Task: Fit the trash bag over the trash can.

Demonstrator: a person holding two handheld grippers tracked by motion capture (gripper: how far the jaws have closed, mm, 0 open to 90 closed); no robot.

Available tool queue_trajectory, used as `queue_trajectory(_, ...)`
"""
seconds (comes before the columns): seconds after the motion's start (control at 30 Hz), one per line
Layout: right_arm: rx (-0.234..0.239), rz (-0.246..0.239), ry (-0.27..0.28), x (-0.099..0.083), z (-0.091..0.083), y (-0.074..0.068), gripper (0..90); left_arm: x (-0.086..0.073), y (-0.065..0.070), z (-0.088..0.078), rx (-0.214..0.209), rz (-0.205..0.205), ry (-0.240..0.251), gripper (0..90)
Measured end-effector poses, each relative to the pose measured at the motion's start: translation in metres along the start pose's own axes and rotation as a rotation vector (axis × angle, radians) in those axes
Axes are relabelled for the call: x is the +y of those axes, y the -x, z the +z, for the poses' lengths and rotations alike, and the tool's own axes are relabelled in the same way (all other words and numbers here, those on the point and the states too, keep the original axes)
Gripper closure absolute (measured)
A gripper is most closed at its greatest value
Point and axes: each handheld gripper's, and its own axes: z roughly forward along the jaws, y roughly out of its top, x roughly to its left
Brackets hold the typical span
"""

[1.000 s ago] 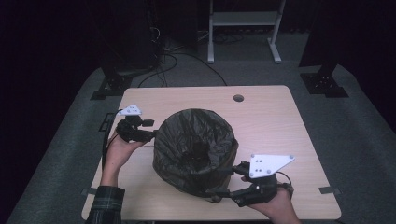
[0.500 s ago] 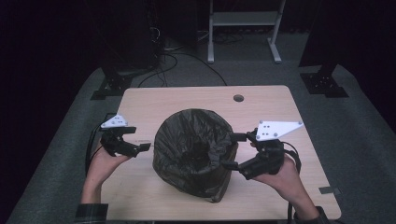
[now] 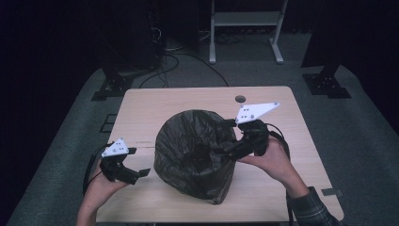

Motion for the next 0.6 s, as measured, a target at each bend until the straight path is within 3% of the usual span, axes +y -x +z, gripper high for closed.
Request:
queue_trajectory(0.3, 0.005, -0.052, -0.076, 0.012, 0.025, 0.008, 11.3, -0.023, 0.020, 0.019, -0.039, 0.057, -0.044, 0.0)
queue_trajectory(0.6, 0.029, -0.066, -0.160, 0.009, 0.038, 0.016, 11.6, -0.048, 0.030, 0.035, -0.040, 0.068, -0.102, 0.0)
